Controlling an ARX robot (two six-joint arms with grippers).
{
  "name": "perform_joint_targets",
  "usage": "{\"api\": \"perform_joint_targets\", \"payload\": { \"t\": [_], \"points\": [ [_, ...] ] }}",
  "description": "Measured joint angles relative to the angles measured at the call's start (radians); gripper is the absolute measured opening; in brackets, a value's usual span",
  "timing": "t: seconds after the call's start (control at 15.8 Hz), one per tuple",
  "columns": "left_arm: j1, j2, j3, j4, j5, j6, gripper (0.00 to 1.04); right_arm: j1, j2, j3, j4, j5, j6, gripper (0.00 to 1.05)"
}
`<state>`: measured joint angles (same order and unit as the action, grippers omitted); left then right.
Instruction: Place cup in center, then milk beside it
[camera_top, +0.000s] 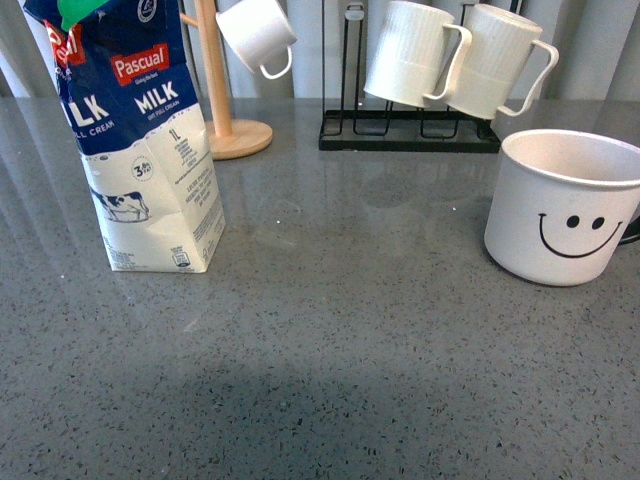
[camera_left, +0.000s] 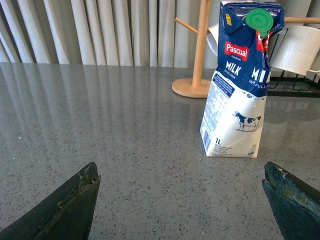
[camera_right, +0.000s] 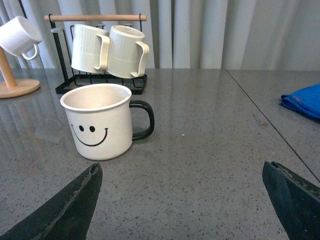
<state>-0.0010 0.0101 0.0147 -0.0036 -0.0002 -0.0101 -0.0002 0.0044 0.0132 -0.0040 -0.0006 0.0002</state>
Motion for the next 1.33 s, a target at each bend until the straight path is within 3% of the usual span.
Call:
{"api": "perform_joint_targets", "payload": {
  "t": [1.33],
  "points": [
    [0.000, 0.000, 0.000, 0.000, 0.000, 0.000, 0.98, 0.000, 0.000, 0.000, 0.000, 0.000, 0.000, 0.98]
  ]
}}
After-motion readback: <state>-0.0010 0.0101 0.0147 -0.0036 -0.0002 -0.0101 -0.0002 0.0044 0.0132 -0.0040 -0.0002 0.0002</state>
